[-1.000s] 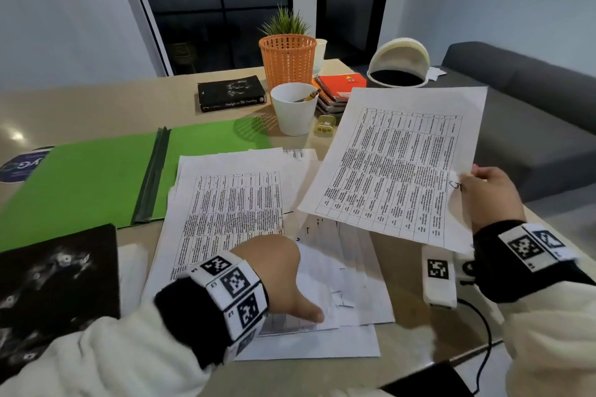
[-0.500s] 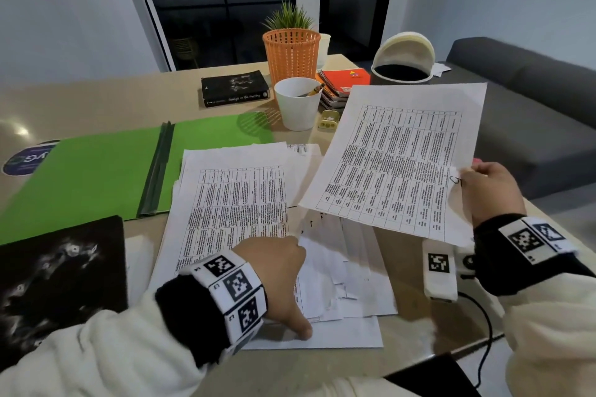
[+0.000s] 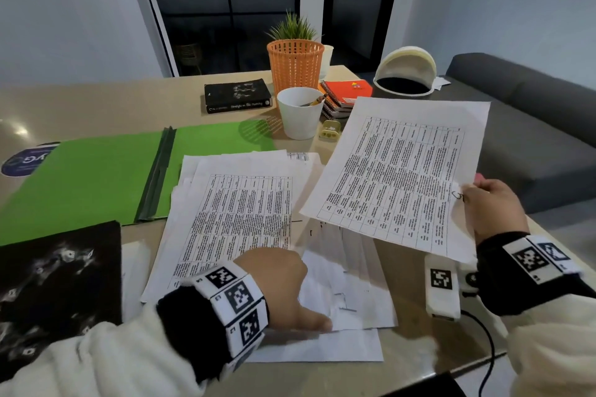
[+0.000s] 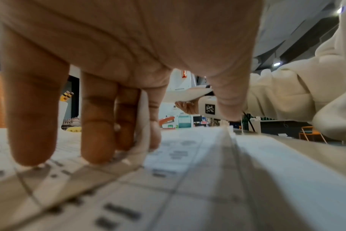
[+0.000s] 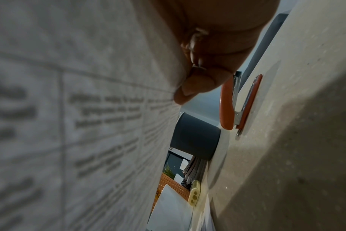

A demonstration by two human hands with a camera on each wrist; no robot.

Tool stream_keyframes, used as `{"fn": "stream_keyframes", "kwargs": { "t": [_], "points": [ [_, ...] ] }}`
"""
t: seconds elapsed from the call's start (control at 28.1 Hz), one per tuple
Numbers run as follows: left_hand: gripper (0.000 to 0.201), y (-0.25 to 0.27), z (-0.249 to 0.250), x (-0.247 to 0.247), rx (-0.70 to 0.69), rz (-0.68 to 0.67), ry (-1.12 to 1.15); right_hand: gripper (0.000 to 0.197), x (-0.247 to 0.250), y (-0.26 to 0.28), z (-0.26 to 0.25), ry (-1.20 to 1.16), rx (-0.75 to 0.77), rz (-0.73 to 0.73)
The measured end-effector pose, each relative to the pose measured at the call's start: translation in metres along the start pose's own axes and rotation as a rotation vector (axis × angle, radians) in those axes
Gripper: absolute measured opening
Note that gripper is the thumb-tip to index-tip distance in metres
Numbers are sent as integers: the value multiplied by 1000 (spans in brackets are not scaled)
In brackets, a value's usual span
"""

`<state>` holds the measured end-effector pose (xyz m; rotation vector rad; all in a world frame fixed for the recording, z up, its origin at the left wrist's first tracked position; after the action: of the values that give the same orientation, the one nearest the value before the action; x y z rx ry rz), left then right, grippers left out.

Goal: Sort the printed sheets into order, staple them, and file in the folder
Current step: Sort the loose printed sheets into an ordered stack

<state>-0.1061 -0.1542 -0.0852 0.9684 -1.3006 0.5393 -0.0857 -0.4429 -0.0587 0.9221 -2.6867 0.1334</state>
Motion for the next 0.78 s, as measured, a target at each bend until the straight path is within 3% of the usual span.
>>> {"fn": "stream_keyframes", "kwargs": {
  "t": [0.39,0.61,0.78],
  "points": [
    [64,-4,14,2,47,-10,-86,15,-3,0,3,39,21,-6],
    [44,-3,11,6,18,51,-28,13,-1,0,4,-15,-3,-15],
    [27,-7,-7,8,0,25,169,13,1,0,8,-34,-46,-24]
  ]
}}
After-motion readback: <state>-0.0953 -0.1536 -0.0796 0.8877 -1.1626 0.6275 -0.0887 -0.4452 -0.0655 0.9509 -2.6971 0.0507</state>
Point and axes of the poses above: each hand's wrist, its own y-axis away from the middle knuckle, its own x-axis out of the back of the hand, z = x × y, the point moved 5 cm from there along -y, towards the middle knuckle, and after that the axes turned 7 degrees about z, right-handed, at the moved point
